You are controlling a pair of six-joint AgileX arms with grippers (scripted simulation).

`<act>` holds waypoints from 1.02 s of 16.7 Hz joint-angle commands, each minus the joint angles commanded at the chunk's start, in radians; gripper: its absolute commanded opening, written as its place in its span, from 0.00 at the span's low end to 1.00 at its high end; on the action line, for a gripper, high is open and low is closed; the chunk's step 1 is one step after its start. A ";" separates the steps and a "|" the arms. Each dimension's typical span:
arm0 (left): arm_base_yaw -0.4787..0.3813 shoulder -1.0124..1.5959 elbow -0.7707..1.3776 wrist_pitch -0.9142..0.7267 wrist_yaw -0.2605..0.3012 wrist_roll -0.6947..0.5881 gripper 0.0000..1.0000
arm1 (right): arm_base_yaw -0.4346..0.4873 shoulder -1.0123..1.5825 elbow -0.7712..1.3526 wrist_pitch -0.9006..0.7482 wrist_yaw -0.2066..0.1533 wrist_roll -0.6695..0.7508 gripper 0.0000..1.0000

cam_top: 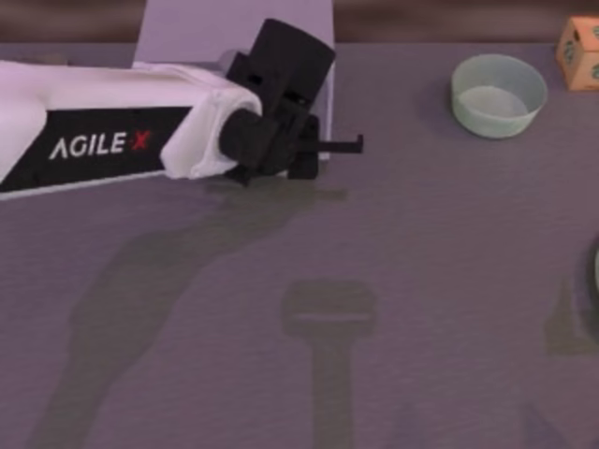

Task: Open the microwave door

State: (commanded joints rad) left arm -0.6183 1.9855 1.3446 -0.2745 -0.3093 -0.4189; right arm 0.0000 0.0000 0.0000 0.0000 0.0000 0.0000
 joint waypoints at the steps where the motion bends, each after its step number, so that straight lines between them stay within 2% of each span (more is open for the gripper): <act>1: 0.000 0.000 0.000 0.000 0.000 0.000 0.00 | 0.000 0.000 0.000 0.000 0.000 0.000 1.00; 9: 0.009 -0.041 -0.060 0.037 0.041 0.055 0.00 | 0.000 0.000 0.000 0.000 0.000 0.000 1.00; 17: 0.010 -0.041 -0.062 0.037 0.042 0.056 0.00 | 0.000 0.000 0.000 0.000 0.000 0.000 1.00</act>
State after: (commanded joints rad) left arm -0.6084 1.9441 1.2823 -0.2377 -0.2676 -0.3625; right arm 0.0000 0.0000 0.0000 0.0000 0.0000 0.0000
